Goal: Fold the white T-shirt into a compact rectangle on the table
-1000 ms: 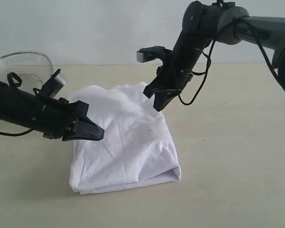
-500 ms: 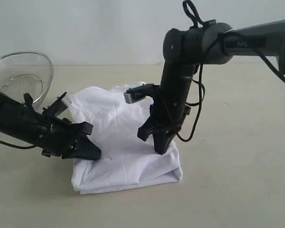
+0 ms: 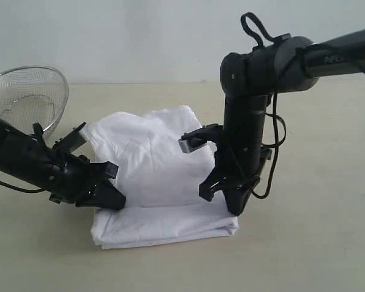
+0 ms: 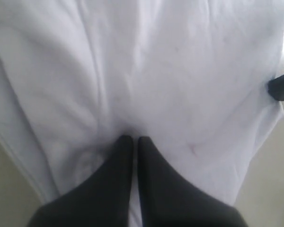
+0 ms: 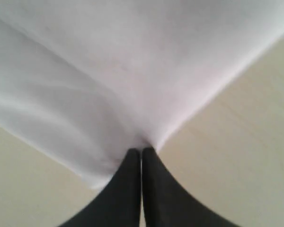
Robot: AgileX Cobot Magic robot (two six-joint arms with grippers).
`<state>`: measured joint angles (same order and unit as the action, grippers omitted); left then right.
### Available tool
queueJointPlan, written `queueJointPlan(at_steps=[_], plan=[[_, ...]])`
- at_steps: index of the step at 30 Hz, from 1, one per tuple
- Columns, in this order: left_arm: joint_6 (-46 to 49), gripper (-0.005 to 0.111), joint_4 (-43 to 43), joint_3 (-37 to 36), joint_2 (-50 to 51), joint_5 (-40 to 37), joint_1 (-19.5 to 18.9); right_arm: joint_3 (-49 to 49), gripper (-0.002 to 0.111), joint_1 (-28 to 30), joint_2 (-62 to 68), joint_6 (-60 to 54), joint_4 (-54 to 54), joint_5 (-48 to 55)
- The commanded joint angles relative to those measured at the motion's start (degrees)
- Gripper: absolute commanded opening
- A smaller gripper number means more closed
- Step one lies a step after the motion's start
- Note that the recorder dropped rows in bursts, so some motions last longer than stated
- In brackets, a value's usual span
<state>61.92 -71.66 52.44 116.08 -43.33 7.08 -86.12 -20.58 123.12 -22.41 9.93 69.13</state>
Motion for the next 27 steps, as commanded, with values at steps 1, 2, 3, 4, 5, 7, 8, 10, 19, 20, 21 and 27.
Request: queueJointPlan(at_steps=[1, 2, 3, 4, 5, 7, 8, 10, 19, 20, 21, 27], plan=[[-0.4, 0.005, 0.7, 0.3, 0.2, 1.5, -0.1, 0.3, 0.000, 0.0, -5.1, 0.9, -5.7, 0.8], [-0.4, 0.005, 0.6, 0.3, 0.2, 1.5, -0.1, 0.3, 0.000, 0.0, -5.9, 0.5, -6.0, 0.7], [-0.1, 0.005, 0.3, 0.4, 0.2, 1.3, -0.1, 0.3, 0.000, 0.0, -6.7, 0.4, -6.2, -1.4], [0.0, 0.005, 0.3, 0.9, 0.1, 0.7, -0.1, 0.2, 0.000, 0.0, -7.3, 0.4, -6.6, -3.8], [0.0, 0.005, 0.3, 1.3, -0.2, -0.2, -0.1, 0.0, 0.000, 0.0, -7.9, 0.4, -7.0, -5.7], [0.0, 0.005, 0.2, 2.1, -1.7, -1.2, -0.1, -0.7, 0.000, 0.0, -8.5, 0.4, -7.0, -9.9], [0.0, 0.005, 0.3, 2.7, -2.7, -1.3, -0.1, -1.1, 0.000, 0.0, -8.5, 0.4, -7.0, -11.6], [-0.5, 0.005, 0.3, 3.5, -4.7, -0.9, -0.1, -2.3, 0.000, 0.0, -8.6, 0.4, -7.0, -14.7], [-1.0, 0.005, 0.3, 13.4, -5.1, 8.0, 0.1, -10.9, 0.000, 0.0, -4.0, 0.4, -6.4, -26.4], [-1.0, 0.005, 0.3, 14.9, -4.3, 8.0, 0.1, -12.4, 0.000, 0.0, -2.6, 0.4, -6.4, -26.4], [-1.1, 0.005, 0.3, 16.4, -3.4, 8.2, 0.1, -14.4, 0.000, 0.0, -1.0, 0.5, -6.2, -26.2], [-2.1, 0.005, -0.1, 22.6, 1.8, 9.2, 0.1, -24.3, 0.000, 0.0, 7.6, 0.5, -1.6, -23.1]])
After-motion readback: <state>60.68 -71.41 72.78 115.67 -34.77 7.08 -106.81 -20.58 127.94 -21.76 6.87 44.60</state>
